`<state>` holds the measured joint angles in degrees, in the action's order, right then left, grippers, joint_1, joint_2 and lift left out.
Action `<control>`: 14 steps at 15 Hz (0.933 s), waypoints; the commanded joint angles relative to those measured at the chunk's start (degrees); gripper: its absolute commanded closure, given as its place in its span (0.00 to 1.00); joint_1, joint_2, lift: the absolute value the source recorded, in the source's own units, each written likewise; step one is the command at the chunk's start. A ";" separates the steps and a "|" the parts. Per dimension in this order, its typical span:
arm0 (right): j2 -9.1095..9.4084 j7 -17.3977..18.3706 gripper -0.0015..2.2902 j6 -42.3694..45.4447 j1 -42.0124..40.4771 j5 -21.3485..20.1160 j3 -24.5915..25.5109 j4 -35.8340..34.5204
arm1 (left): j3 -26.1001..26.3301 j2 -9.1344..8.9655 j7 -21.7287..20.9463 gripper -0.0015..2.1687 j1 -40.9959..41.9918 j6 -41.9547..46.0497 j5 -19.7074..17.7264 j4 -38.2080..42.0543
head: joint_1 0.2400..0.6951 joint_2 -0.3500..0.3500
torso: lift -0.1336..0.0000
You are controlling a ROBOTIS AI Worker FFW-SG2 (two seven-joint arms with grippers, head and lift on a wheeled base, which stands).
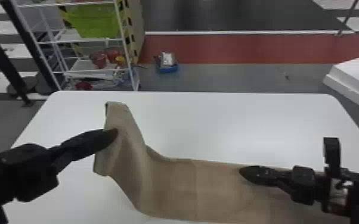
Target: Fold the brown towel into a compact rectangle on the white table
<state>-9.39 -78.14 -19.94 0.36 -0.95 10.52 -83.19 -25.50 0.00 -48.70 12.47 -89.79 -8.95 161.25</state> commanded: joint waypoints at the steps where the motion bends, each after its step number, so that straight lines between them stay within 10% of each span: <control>1: -0.19 -0.19 0.85 -3.40 -1.94 1.30 0.20 -4.52 | 0.72 -0.15 0.27 0.83 -0.51 -0.24 0.34 -0.06 | 1.00 0.57 | 0.08; 14: -1.15 -0.19 0.85 2.23 -5.98 8.07 8.46 -7.07 | 28.84 -0.15 14.42 0.83 0.37 -0.24 5.53 -10.08 | 1.00 0.30 | 0.08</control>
<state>-10.28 -78.13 -19.13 -4.98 5.58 17.38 -90.26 0.20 0.00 -35.47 12.82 -89.79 -3.32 152.53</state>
